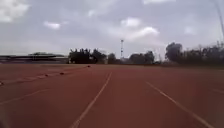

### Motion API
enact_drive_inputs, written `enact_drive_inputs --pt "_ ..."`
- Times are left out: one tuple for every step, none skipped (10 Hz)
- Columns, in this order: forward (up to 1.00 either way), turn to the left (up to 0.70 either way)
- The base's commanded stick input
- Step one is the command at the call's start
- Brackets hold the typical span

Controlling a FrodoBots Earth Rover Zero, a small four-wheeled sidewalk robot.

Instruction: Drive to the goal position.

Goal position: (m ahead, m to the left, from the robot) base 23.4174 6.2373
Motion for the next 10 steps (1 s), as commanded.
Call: enact_drive_inputs --pt "0.45 0.00" --pt "0.45 0.00" --pt "0.45 0.00" --pt "0.45 0.00" --pt "0.45 0.00" --pt "0.45 0.00" --pt "0.45 0.00" --pt "0.45 0.00" --pt "0.45 0.00" --pt "0.45 0.00"
